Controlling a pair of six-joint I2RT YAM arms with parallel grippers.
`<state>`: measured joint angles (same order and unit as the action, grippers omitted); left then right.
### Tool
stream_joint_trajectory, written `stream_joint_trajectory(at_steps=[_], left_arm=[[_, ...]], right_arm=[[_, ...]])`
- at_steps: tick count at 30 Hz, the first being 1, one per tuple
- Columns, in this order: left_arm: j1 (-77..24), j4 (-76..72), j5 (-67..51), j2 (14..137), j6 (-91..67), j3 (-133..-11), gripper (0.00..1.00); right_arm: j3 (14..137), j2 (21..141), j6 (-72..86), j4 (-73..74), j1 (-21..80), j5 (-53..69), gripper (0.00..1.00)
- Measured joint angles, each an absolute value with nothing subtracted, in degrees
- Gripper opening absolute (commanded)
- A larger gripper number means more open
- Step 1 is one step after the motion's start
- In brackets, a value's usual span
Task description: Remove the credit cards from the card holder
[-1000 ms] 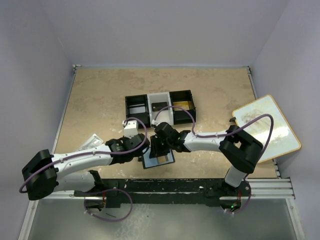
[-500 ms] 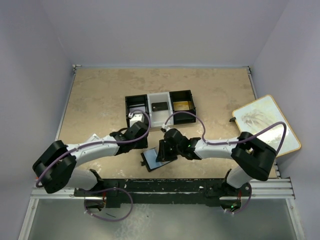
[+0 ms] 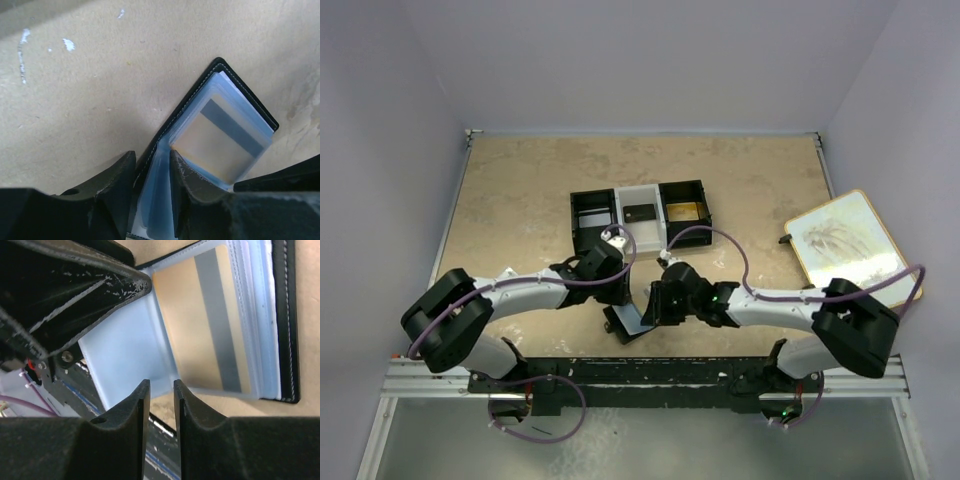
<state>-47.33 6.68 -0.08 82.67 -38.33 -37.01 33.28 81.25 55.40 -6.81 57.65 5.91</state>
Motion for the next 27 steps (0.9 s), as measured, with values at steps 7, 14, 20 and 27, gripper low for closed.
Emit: stream_joint_trajectory(at_steps=[7, 14, 20, 27], left_arm=[[-47.4, 6.7, -2.9, 83.0, -38.4, -36.6, 0.25], [-49.7, 8.9, -3.0, 81.9, -39.0, -36.2, 0.26], [-52.5, 9.8, -2.2, 80.2, -40.9, -35.1, 0.28], [-55.3, 11.5, -1.4, 79.1, -42.6, -34.8, 0.31]], right_arm=[[29.8, 69.0, 61.5, -0.8, 57.7, 3.2, 0.43], [16.8, 58.8, 70.6, -2.1, 57.7, 2.7, 0.46], [12.5, 56.9, 75.3, -8.4, 56.2, 3.0, 0.48], [14.6, 65.6, 71.1, -15.8, 46.3, 6.5, 0.44]])
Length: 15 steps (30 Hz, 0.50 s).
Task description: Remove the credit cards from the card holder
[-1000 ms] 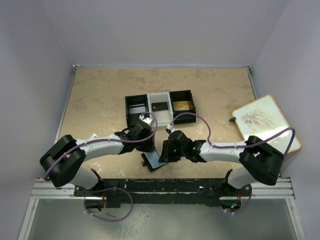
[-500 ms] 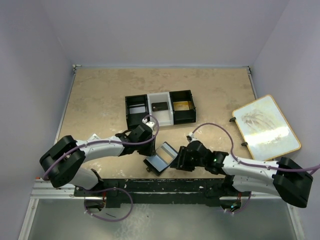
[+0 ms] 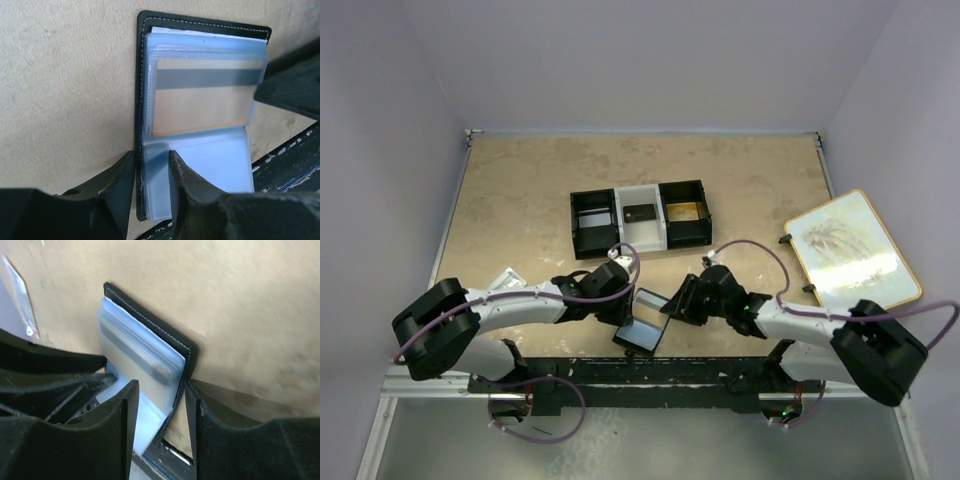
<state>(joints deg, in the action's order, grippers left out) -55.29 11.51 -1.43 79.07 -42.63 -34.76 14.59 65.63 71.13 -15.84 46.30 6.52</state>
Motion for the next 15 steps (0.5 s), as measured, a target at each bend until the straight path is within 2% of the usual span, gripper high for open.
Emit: stream_joint_trajectory(at_steps=[7, 15], left_arm=[[-56.4, 13.8, -0.6, 76.1, -44.4, -33.1, 0.33], [-57.1, 7.4, -0.1, 75.2, -49.4, -30.2, 0.33]], right_arm=[[32.1, 82.8, 58.6, -13.3, 44.3, 8.8, 0.43], [51.7, 96.0, 44.0, -9.3, 44.0, 15.6, 0.42]])
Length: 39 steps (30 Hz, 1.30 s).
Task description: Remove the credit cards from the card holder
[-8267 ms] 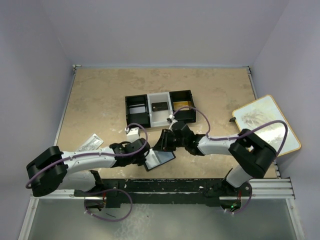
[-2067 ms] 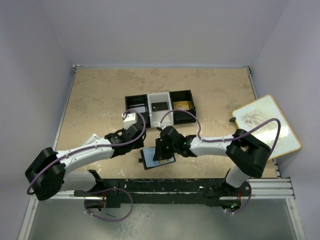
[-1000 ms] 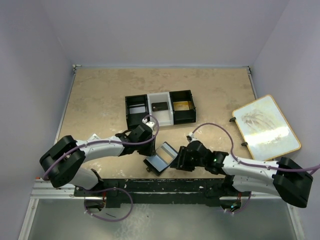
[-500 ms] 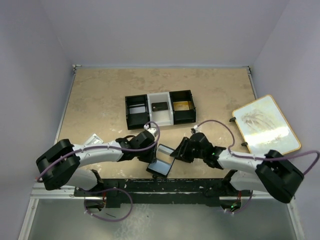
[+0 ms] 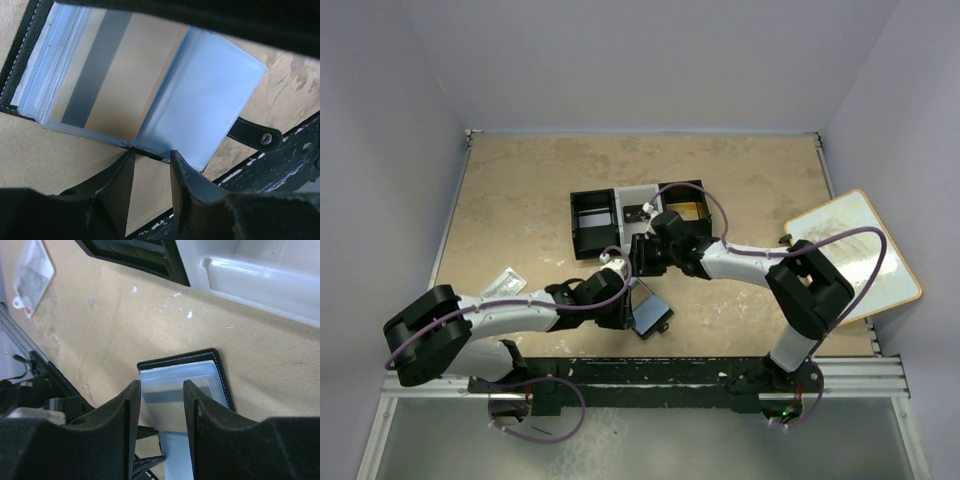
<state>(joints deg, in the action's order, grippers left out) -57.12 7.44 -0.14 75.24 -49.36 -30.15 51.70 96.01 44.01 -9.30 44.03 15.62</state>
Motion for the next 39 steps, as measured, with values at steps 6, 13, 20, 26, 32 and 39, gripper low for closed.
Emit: stream_joint_trajectory(at_steps=[6, 13, 20, 26, 32, 39], left_arm=[[-58.0, 3.4, 1.5, 75.4, -53.1, -28.9, 0.33], [-58.7, 2.4, 3.7, 75.3, -54.4, -28.4, 0.34], [-58.8, 2.8, 6.4, 73.2, -54.5, -28.0, 0.38], [-59.0, 8.3, 11.6, 67.8, -52.9, -28.9, 0.45], [-57.7, 13.0, 19.9, 66.6, -48.1, -32.8, 0.48], [-52.8, 13.0, 20.9, 76.3, -40.5, -40.0, 0.42]], right_arm=[[53.8, 96.2, 40.3, -1.6, 44.1, 13.2, 0.41], [49.1, 86.6, 46.2, -5.9, 46.7, 9.9, 0.39], [36.2, 85.5, 59.7, -17.1, 52.5, 5.9, 0.38], [30.6, 88.6, 65.6, -25.3, 52.8, 2.1, 0.38], [22.5, 89.2, 71.1, -40.0, 52.8, 0.3, 0.35], [18.3, 96.5, 75.5, -57.5, 52.6, 0.8, 0.29]])
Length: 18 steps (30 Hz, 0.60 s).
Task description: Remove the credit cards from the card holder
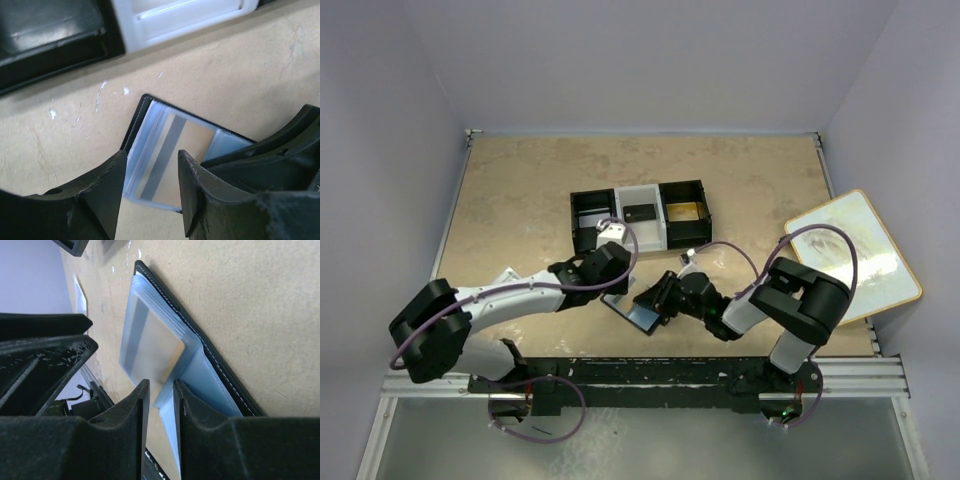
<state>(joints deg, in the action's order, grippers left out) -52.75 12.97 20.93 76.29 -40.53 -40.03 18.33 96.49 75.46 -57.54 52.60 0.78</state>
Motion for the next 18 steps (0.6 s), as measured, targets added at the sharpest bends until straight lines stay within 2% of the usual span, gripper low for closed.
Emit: stream_joint_trajectory(at_steps=[4, 6, 18], left_arm=[[-52.5, 12.6, 19.7, 80.8, -36.2, -44.1, 0.39], [-52.5, 12.1, 18.8, 82.2, -35.1, -44.7, 0.39], [-52.5, 10.1, 15.2, 83.4, -34.7, -39.6, 0.24]], right_arm=[[16.2, 96.5, 76.7, -60.6, 52.5, -0.1, 0.27], [16.0, 95.7, 76.8, -59.7, 52.6, -0.6, 0.3], [16.1, 96.8, 77.5, -61.1, 52.4, -0.5, 0.27]])
